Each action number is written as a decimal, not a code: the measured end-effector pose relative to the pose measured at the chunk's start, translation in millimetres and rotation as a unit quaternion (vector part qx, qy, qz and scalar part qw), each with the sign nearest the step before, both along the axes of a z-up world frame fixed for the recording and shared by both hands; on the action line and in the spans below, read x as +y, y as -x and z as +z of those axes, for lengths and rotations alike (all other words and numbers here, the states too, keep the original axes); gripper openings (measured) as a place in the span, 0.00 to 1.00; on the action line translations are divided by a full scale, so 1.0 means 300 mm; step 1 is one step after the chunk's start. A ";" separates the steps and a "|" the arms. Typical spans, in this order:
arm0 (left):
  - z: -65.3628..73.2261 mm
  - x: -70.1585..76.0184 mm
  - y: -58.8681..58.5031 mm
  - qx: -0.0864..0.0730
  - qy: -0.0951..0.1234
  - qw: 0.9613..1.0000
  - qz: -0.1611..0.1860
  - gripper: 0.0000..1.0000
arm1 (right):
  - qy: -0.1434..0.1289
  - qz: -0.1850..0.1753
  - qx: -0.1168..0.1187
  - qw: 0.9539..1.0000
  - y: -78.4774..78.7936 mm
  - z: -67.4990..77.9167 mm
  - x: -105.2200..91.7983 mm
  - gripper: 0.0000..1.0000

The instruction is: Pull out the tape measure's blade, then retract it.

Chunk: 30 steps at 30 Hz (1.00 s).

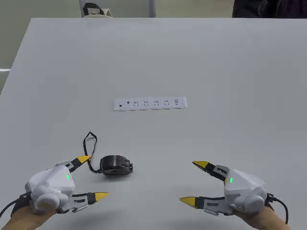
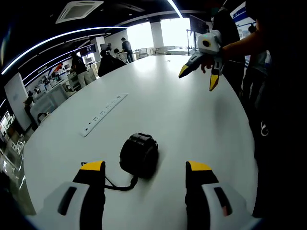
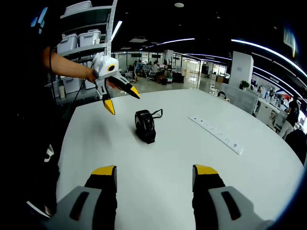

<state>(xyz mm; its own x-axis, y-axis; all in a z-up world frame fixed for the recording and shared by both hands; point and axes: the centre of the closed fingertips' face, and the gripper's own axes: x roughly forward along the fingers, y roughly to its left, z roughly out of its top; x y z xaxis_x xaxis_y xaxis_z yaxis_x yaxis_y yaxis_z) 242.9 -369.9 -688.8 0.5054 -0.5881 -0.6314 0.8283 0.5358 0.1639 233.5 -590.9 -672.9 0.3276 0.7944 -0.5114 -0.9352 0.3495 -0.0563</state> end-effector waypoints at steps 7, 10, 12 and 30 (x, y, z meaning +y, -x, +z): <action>-0.014 -0.005 -0.050 0.003 -0.016 0.999 -0.029 0.62 | 0.004 0.026 0.005 1.000 -0.036 -0.042 0.041 0.60; -0.027 -0.011 -0.062 0.007 -0.024 0.999 -0.045 0.60 | 0.005 0.037 0.008 0.999 -0.047 -0.059 0.060 0.59; -0.038 -0.016 -0.071 0.009 -0.029 0.998 -0.055 0.58 | 0.005 0.043 0.009 0.999 -0.057 -0.066 0.074 0.57; -0.112 -0.051 -0.133 0.026 -0.063 0.991 -0.117 0.50 | 0.006 0.100 0.024 0.995 -0.124 -0.151 0.193 0.49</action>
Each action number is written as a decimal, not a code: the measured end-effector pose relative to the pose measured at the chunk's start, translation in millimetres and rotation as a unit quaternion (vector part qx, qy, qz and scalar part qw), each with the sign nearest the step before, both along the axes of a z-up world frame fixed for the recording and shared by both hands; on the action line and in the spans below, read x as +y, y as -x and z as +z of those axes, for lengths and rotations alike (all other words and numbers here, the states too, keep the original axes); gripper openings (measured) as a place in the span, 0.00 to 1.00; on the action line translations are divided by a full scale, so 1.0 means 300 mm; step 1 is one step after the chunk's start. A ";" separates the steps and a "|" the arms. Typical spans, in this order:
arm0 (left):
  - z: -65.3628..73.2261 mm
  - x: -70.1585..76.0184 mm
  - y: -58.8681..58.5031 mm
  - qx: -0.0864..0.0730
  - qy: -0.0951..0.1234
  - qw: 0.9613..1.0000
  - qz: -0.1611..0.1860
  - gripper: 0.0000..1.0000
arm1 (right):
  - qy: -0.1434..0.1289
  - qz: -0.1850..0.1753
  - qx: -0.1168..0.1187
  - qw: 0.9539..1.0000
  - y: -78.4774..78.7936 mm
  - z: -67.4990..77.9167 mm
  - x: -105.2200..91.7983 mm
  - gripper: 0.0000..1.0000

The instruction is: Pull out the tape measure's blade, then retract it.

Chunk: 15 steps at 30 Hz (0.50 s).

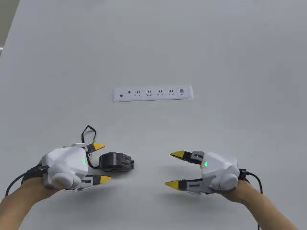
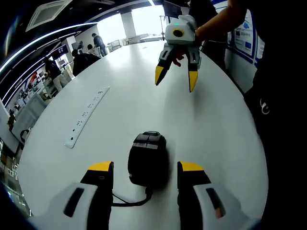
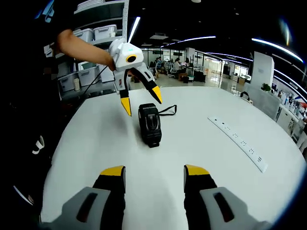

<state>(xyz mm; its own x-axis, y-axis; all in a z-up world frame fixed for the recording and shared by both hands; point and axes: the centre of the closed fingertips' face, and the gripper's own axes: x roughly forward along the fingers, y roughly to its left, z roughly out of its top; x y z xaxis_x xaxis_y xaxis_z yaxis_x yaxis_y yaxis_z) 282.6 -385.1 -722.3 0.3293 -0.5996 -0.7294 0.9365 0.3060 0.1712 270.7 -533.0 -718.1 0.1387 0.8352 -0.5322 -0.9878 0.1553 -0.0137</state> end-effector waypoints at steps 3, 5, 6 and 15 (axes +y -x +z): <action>-0.013 -0.008 -0.006 0.003 -0.009 1.000 -0.014 0.50 | -0.002 0.007 0.002 1.000 -0.004 -0.010 0.028 0.48; -0.019 -0.016 -0.007 0.004 -0.016 1.000 -0.024 0.49 | -0.002 0.016 0.001 1.000 -0.001 -0.018 0.043 0.47; -0.023 -0.020 -0.007 0.005 -0.017 0.999 -0.028 0.48 | -0.002 0.019 0.002 1.000 -0.001 -0.022 0.049 0.46; -0.061 -0.047 0.010 0.014 -0.041 0.997 -0.060 0.44 | -0.004 0.039 0.006 0.999 -0.007 -0.050 0.103 0.42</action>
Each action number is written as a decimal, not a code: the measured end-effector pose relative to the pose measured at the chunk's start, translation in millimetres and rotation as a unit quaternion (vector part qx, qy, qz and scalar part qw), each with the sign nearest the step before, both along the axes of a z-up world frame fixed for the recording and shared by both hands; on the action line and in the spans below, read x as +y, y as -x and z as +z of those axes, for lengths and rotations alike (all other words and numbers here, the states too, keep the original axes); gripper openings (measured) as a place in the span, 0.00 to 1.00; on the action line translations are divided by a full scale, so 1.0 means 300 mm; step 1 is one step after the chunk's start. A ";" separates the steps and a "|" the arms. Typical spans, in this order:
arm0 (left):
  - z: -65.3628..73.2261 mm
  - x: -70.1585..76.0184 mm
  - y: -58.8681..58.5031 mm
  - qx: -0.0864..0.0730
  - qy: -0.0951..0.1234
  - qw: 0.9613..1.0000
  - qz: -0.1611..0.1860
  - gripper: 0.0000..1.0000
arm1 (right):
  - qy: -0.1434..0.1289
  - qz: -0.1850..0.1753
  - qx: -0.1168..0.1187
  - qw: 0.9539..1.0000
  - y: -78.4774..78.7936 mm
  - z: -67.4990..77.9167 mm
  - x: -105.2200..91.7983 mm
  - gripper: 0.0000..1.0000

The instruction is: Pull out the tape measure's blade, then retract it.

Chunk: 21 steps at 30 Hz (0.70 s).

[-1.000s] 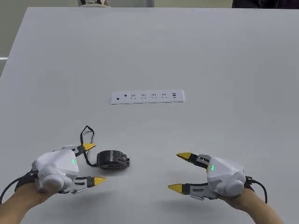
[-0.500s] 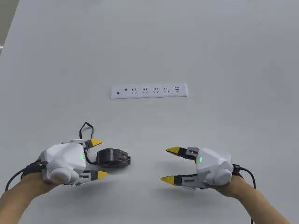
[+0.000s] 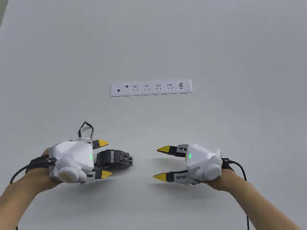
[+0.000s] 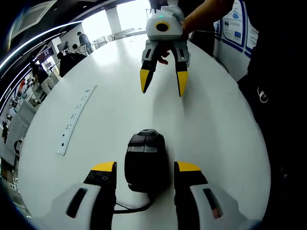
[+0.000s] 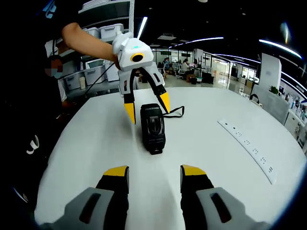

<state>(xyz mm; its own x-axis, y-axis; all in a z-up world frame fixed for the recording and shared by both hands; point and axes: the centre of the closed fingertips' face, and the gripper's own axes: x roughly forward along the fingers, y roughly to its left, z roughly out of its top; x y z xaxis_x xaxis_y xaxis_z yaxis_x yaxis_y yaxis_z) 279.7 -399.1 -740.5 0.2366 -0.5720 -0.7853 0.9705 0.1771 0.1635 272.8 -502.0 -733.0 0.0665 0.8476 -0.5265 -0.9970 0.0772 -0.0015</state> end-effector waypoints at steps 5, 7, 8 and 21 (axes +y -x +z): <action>-0.012 -0.005 0.006 0.003 -0.002 1.000 -0.011 0.37 | 0.001 0.014 0.000 1.000 -0.001 -0.011 0.029 0.41; -0.017 -0.005 0.004 0.002 -0.003 1.000 -0.014 0.36 | 0.002 0.020 0.002 1.000 -0.003 -0.018 0.043 0.41; -0.019 -0.006 0.003 0.002 -0.003 1.000 -0.016 0.36 | 0.003 0.024 0.001 1.000 -0.003 -0.022 0.051 0.40; -0.021 -0.010 -0.004 0.009 0.004 1.000 -0.022 0.30 | 0.011 0.056 0.006 0.998 -0.019 -0.073 0.124 0.33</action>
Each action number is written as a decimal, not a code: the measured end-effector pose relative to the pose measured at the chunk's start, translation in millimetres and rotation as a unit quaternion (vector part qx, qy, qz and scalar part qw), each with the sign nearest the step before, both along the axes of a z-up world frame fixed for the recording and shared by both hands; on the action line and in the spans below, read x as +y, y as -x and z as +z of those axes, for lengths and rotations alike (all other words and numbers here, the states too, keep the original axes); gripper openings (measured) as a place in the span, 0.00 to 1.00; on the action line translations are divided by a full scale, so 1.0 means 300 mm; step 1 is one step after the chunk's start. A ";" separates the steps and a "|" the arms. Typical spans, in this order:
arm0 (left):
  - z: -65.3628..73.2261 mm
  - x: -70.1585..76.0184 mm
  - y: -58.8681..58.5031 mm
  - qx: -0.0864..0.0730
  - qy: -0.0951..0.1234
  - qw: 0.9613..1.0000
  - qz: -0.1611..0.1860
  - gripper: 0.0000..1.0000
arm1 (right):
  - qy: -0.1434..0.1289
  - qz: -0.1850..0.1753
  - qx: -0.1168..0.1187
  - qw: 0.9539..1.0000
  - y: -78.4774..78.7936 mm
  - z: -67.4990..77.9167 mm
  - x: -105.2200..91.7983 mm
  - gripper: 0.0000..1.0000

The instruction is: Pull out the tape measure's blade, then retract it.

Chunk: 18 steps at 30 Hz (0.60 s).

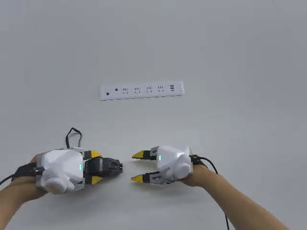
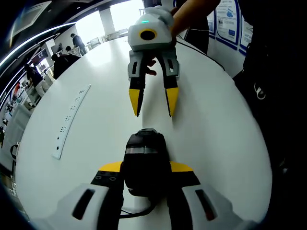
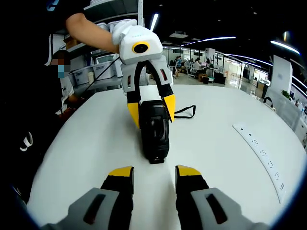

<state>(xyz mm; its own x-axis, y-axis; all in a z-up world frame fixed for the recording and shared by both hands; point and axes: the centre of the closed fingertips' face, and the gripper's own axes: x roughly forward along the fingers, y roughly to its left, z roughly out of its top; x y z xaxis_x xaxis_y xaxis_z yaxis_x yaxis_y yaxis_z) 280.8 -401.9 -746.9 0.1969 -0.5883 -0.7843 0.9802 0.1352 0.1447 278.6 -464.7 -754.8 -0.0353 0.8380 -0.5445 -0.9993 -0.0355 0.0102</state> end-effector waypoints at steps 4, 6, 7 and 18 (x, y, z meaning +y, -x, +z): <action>-0.003 0.003 -0.001 0.003 0.001 1.000 0.004 0.30 | 0.001 0.008 -0.001 1.000 -0.003 -0.010 0.018 0.31; -0.006 0.005 -0.002 0.005 0.001 1.000 0.005 0.29 | 0.002 0.011 -0.001 1.000 -0.006 -0.017 0.028 0.30; -0.007 0.006 -0.002 0.006 0.000 1.000 0.006 0.29 | 0.002 0.014 -0.001 1.000 -0.007 -0.020 0.034 0.29; -0.007 0.007 -0.005 0.011 0.002 1.000 0.012 0.29 | 0.007 0.034 -0.001 0.999 0.004 -0.052 0.078 0.23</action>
